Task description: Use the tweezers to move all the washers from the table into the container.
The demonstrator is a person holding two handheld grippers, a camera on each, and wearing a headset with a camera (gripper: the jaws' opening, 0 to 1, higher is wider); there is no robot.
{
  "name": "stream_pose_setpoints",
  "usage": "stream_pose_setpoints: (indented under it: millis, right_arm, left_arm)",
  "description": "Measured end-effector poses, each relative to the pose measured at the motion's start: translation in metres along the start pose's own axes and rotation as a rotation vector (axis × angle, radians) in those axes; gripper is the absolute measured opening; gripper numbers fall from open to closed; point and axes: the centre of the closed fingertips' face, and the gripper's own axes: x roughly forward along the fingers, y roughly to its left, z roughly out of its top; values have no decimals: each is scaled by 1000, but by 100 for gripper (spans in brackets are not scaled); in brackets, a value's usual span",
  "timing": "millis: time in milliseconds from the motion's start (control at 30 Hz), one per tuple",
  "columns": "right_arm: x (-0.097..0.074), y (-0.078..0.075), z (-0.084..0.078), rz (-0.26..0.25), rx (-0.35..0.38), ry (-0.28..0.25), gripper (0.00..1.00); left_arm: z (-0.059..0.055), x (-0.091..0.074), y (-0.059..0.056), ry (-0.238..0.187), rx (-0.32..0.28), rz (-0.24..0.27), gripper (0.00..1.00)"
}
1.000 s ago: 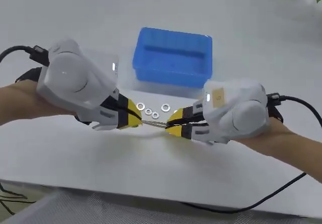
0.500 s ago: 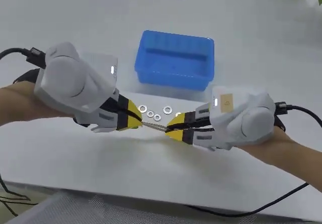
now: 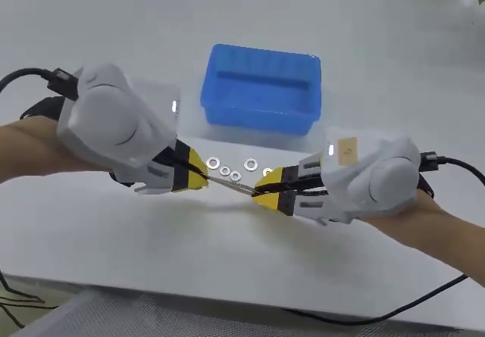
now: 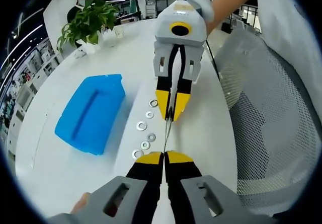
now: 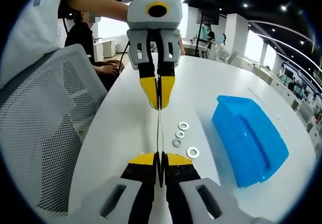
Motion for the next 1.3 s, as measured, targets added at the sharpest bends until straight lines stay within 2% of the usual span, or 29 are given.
stream_pose_setpoints:
  millis: [233, 500, 567, 600, 700, 867, 967, 1100, 1300]
  right_arm:
    - [-4, 0, 7, 2, 14, -43, 6]
    - [-8, 1, 12, 4, 20, -78, 6]
    - [-10, 1, 15, 5, 31, -100, 6]
    - [-10, 2, 16, 7, 34, -105, 6]
    - [-10, 2, 17, 7, 27, -104, 6]
    - [-13, 3, 15, 12, 30, -107, 7]
    - [-12, 5, 16, 16, 31, -113, 7]
    - [-11, 6, 17, 22, 30, -114, 7]
    - [-12, 7, 16, 24, 40, -119, 7]
  left_arm:
    - [25, -14, 3, -135, -24, 47, 6]
    - [40, -19, -2, -201, -33, 50, 6]
    - [53, -21, -3, -254, -32, 52, 5]
    - [63, -23, -3, -300, -59, 45, 5]
    - [66, -22, -1, -303, -48, 54, 5]
    - [75, -19, -2, -348, -71, 47, 5]
    - [79, -17, -1, -361, -74, 47, 9]
    - [81, -13, -1, -364, -67, 37, 7]
    - [82, -13, -5, -381, -92, 12, 6]
